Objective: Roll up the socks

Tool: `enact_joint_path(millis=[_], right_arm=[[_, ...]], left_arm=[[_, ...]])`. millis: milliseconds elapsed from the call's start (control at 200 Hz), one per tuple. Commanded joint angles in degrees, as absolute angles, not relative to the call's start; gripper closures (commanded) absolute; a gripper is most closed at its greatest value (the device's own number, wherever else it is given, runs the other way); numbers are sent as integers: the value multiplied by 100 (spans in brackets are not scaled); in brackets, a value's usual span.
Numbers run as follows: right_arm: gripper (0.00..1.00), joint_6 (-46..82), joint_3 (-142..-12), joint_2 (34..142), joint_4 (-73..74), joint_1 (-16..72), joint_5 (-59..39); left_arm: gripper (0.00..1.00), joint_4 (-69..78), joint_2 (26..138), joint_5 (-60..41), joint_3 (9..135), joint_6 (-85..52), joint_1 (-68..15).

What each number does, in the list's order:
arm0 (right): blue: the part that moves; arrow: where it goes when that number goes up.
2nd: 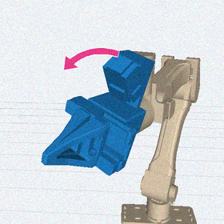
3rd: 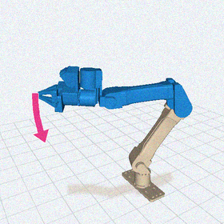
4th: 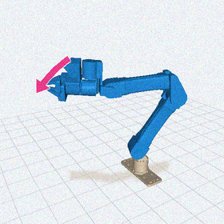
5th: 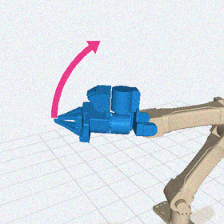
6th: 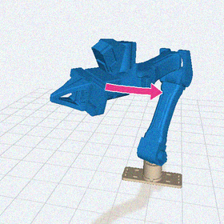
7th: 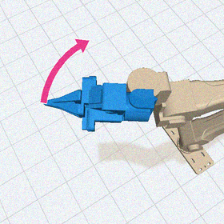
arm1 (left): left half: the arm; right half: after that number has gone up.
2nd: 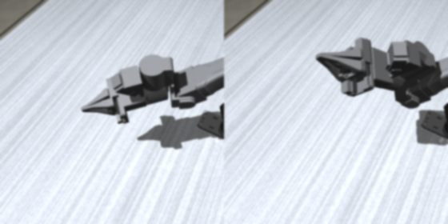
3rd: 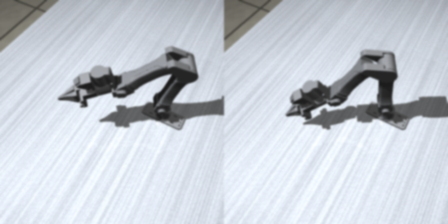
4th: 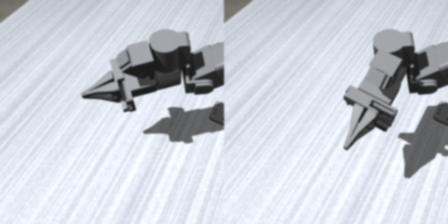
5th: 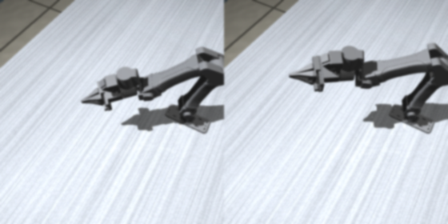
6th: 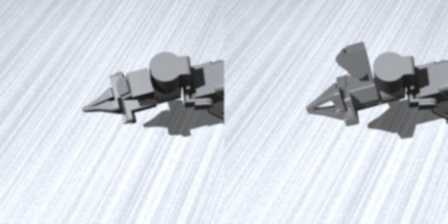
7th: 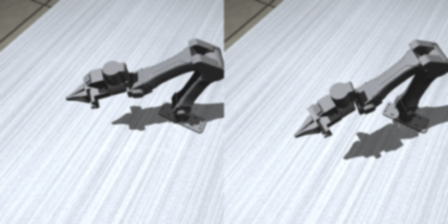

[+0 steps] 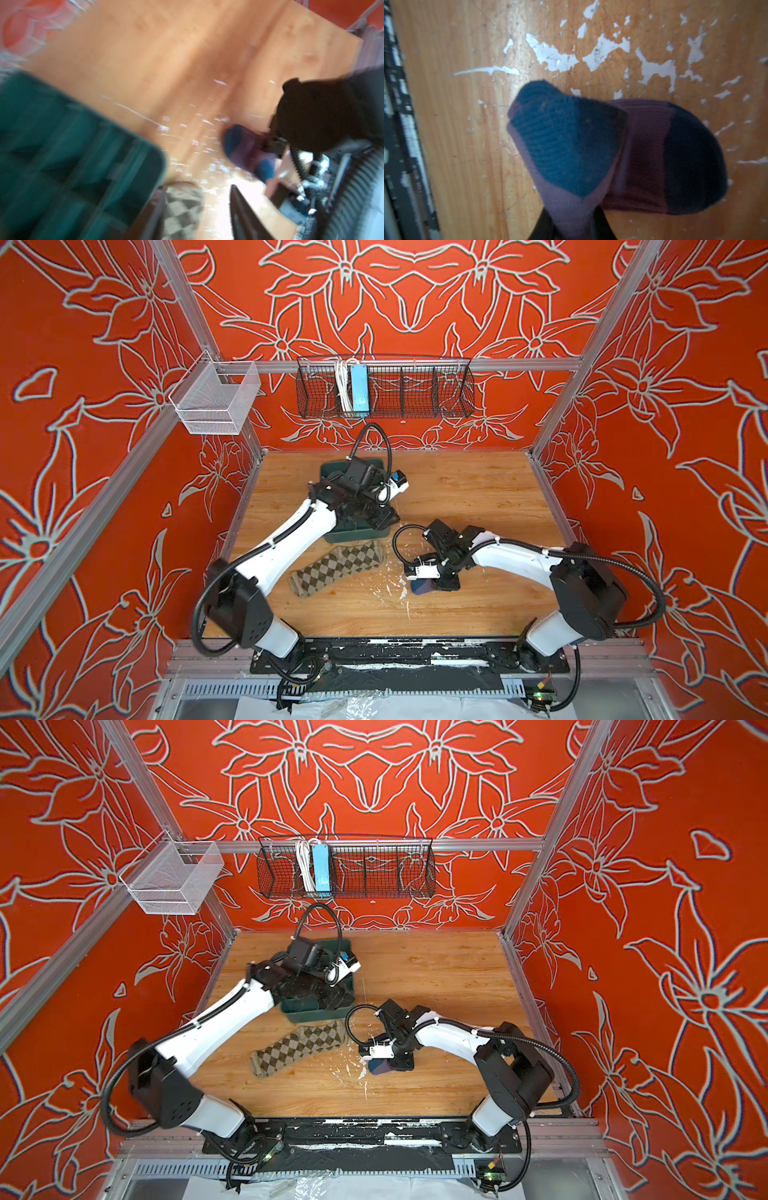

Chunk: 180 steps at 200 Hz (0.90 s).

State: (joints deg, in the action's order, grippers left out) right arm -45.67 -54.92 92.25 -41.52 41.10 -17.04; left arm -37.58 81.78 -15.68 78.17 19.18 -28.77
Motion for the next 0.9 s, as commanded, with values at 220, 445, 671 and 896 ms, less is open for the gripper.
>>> enact_joint_path(millis=[220,445,671,896], right_arm=[[93,-4355,-7174,11287,-5927,3329,-3106],[89,-4328,-7369,11731,-5570,3234,-3019],[88,-4458,-7345,11761,-5596,3239,-3063],[88,-4576,-7381,11781,-5668,3230,-3144]], left_arm=[[34,-4484,6096,-2262,7268,3969,-3918],[35,-3240,6770,156,5684,3925,-5791],[38,-1111,8092,949,5003,3925,-6196],[43,-716,9160,1132,5235,3851,-6146]])
